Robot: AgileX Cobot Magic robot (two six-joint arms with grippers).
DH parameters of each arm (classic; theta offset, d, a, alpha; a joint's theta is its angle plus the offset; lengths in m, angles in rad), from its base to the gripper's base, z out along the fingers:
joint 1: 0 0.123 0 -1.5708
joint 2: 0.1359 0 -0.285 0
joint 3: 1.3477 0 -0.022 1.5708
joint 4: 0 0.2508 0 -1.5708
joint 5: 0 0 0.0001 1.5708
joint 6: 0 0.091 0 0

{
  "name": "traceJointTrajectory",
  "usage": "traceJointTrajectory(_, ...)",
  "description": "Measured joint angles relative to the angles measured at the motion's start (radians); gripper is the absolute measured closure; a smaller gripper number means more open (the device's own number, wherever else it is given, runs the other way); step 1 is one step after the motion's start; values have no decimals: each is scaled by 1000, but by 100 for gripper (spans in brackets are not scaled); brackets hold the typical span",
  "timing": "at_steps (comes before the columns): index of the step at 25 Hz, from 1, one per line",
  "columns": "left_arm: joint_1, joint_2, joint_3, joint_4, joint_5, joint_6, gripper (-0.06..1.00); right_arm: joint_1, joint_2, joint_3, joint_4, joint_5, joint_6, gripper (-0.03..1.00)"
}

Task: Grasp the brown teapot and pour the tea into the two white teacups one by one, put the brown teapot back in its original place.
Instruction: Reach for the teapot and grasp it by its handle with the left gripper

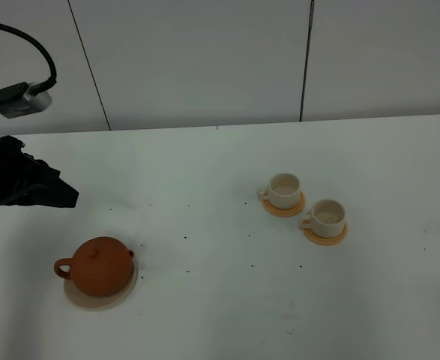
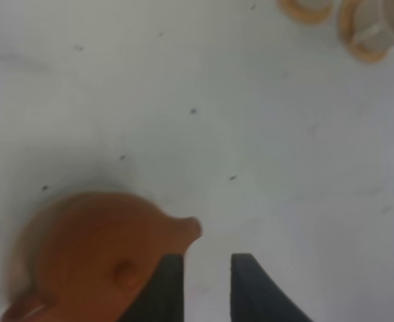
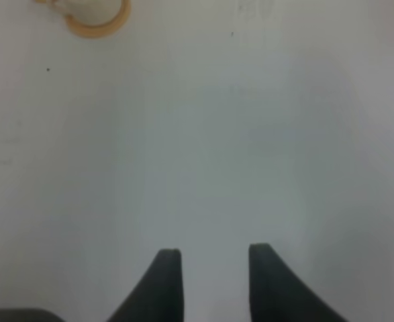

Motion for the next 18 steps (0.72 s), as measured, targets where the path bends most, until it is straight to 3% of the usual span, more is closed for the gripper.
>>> traceJointTrajectory(8,0,0,0,89,-12,3,70,0,-126,0,2,-2,1,73)
traceJointTrajectory(18,0,0,0,100,-52,3,70,0,-212,1,9,-2,2,73)
